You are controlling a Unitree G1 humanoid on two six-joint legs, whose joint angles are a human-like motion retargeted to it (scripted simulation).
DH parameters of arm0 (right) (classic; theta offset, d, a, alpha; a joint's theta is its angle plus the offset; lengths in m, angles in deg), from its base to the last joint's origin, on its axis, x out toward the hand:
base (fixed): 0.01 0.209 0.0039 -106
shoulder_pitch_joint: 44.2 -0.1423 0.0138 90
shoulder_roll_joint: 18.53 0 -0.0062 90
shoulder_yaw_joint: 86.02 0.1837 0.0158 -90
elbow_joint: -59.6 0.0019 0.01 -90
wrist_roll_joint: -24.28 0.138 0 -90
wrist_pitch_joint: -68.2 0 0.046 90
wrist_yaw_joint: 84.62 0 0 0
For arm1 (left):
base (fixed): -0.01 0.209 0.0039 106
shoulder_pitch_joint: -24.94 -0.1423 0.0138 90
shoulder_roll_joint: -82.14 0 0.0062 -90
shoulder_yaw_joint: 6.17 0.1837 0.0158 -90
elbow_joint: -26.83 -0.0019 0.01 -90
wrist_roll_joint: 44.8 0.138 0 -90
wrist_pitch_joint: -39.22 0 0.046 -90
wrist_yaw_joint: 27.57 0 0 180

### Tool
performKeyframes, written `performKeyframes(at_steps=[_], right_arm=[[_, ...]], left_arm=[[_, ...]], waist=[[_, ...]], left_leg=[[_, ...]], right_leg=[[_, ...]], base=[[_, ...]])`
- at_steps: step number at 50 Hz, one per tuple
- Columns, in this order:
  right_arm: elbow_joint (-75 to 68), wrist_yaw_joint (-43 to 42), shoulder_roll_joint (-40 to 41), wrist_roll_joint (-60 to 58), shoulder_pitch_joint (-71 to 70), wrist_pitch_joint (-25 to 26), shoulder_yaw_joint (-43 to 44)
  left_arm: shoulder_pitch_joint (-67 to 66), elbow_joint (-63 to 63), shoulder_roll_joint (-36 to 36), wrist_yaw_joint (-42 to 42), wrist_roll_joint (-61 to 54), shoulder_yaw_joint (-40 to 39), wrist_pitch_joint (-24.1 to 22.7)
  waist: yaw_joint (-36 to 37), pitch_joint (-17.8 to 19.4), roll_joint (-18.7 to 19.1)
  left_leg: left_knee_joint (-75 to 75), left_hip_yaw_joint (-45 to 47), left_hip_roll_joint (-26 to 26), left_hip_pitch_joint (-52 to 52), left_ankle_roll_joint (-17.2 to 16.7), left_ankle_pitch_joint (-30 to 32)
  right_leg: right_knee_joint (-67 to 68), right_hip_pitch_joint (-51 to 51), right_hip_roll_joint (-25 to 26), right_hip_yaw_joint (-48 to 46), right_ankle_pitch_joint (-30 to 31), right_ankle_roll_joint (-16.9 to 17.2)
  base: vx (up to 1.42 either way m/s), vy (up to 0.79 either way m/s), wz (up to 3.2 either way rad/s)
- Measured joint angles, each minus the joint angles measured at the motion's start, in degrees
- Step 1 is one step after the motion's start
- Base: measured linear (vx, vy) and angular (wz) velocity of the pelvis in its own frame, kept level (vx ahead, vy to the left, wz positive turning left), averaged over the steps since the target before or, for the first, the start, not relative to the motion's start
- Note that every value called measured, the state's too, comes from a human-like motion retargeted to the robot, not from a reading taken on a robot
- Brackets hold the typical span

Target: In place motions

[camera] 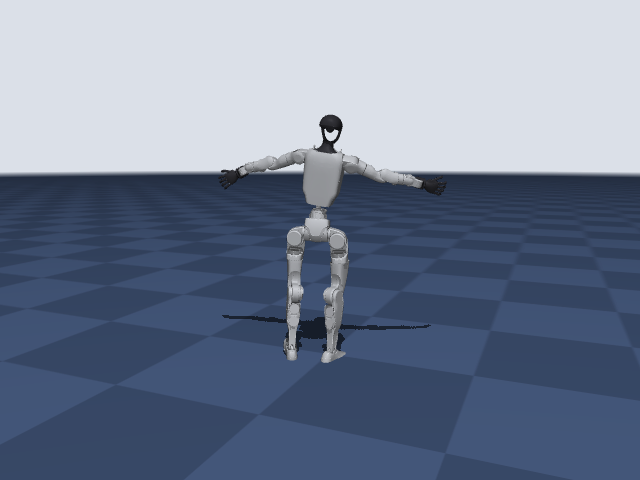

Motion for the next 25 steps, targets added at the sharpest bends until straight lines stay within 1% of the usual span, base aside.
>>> performKeyframes(at_steps=[2,5,7,10,13,15,18,20,21,23,25], right_arm=[[4.81,-4.34,0.22,-0.91,-2.25,-2.56,-4.35],[14.94,-5.23,-0.76,-3.22,-10.02,-1.38,-15.83],[22.26,-7.58,-2.45,-5.03,-17.01,-1.13,-25.85],[32.78,-14.19,-5.14,-11.10,-29.75,-2.23,-43.71],[43.06,-21.14,-7.21,-20.14,-43.09,-1.58,-62.41],[50.35,-25.44,-8.36,-26.74,-52.19,0.02,-74.54],[60.87,-30.75,-9.15,-37.08,-66.87,4.25,-92.32],[67.15,-33.93,-8.95,-43.83,-75.47,6.99,-101.04],[69.12,-35.72,-8.86,-46.05,-78.31,7.21,-103.79],[70.45,-39.15,-9.20,-48.37,-82.75,5.76,-108.31],[67.04,-41.20,-10.71,-47.83,-84.32,2.94,-110.63]], left_arm=[[3.11,2.76,-2.30,-0.93,1.16,5.06,-0.67],[10.79,10.58,-6.05,-3.83,4.71,15.55,-2.65],[17.99,18.36,-7.73,-6.62,8.66,24.83,-4.83],[32.24,30.77,-7.35,-10.09,17.71,41.94,-8.05],[45.26,41.66,-5.86,-12.35,30.72,58.83,-10.36],[52.20,48.17,-4.36,-13.88,39.95,68.30,-12.87],[60.40,54.40,-1.56,-14.83,50.47,79.65,-19.60],[64.05,56.71,0.11,-15.68,54.65,84.63,-21.61],[64.86,56.97,0.78,-15.84,55.50,85.73,-22.51],[65.91,56.51,1.21,-16.43,56.68,86.74,-24.27],[65.70,54.19,0.15,-17.80,57.70,85.19,-25.00]], waist=[[-0.20,-0.56,0.18],[-0.29,-1.23,0.56],[0.09,-1.70,0.50],[0.95,-3.03,0.18],[1.39,-4.45,-0.45],[1.36,-4.91,-0.91],[1.02,-4.88,-1.52],[0.58,-4.60,-1.68],[0.44,-4.52,-1.67],[0.46,-4.18,-1.63],[0.92,-3.68,-1.47]], left_leg=[[0.06,0.03,0.18,0.16,0.02,-0.01],[0.22,0.38,0.30,0.64,0.01,-0.11],[0.20,0.75,0.14,1.14,0.00,-0.16],[0.13,1.20,-0.14,1.67,-0.06,-0.24],[0.19,1.26,-0.33,1.90,-0.08,-0.35],[0.26,1.14,-0.39,2.12,-0.04,-0.40],[0.41,0.93,-0.31,2.53,0.03,-0.48],[0.54,0.77,-0.21,2.63,0.05,-0.50],[0.57,0.74,-0.15,2.60,0.05,-0.51],[0.61,0.79,-0.03,2.46,0.07,-0.51],[0.64,0.98,0.08,2.18,0.06,-0.49]], right_leg=[[0.01,0.22,0.20,0.04,-0.02,-0.02],[0.07,0.58,0.33,0.29,-0.04,-0.12],[0.10,0.87,0.21,0.55,-0.04,-0.19],[0.18,1.06,-0.13,0.95,-0.01,-0.21],[0.22,1.26,-0.38,1.00,0.00,-0.21],[0.27,1.55,-0.46,0.92,-0.01,-0.23],[0.38,2.12,-0.43,0.82,-0.07,-0.21],[0.42,2.38,-0.38,0.74,-0.10,-0.21],[0.47,2.36,-0.35,0.75,-0.11,-0.21],[0.58,2.16,-0.30,0.85,-0.08,-0.22],[0.66,1.74,-0.27,1.00,0.02,-0.24]], base=[[0.00,0.00,0.00],[0.05,0.01,-0.08],[0.00,0.00,0.00],[0.08,-0.02,-0.11],[0.09,-0.04,-0.02],[0.09,-0.05,0.03],[0.02,-0.02,0.01],[0.00,0.00,0.00],[0.00,0.00,0.00],[0.00,0.00,0.00],[-0.04,0.01,-0.05]])
